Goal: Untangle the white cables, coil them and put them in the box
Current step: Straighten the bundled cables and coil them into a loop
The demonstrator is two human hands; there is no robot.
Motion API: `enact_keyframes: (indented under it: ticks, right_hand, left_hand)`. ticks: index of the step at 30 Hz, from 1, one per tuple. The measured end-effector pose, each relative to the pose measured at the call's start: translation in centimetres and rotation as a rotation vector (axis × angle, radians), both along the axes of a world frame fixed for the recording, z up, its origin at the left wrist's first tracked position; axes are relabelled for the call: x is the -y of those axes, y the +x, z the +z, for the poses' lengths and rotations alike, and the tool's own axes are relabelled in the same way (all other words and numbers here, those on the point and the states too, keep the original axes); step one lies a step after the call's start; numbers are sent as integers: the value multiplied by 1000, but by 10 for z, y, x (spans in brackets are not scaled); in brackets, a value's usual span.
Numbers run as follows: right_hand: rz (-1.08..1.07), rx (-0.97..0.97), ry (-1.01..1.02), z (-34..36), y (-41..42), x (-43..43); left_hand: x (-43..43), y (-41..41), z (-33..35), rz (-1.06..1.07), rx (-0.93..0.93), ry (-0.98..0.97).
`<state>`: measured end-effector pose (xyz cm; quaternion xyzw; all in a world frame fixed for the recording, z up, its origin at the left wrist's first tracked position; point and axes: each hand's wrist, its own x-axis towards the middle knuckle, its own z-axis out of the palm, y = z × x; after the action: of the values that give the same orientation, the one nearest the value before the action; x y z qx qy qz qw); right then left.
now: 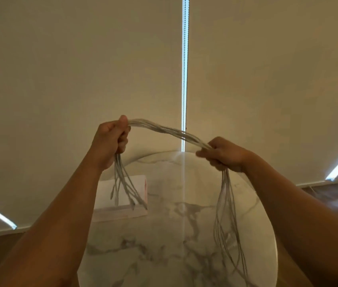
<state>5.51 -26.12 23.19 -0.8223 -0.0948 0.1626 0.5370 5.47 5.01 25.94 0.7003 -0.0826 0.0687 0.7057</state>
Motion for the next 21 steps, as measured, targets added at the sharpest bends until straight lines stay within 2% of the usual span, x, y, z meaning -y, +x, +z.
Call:
enact_keyframes:
  ticks: [3, 8, 12, 16, 20, 21]
  right_hand:
    - [-29, 158, -8, 31, 10, 2]
    - [61, 109, -215, 18, 3, -7]
    - [-39, 287, -130, 55, 15, -1]
    - [22, 196, -314, 33, 7, -4]
    - [-165, 348, -60, 43, 19, -7]
    - [-170, 371, -49, 46, 22, -6]
  left_hand:
    - [-9, -5, -6, 16, -15, -63]
    - [-17, -3, 12, 31, 57, -55]
    - [-27, -7, -2, 79, 7, -137]
    - [-38, -3, 8, 123, 31, -179]
    - [-43, -5, -17, 142, -34, -139]
    - [-44, -6, -24, 133, -53, -131]
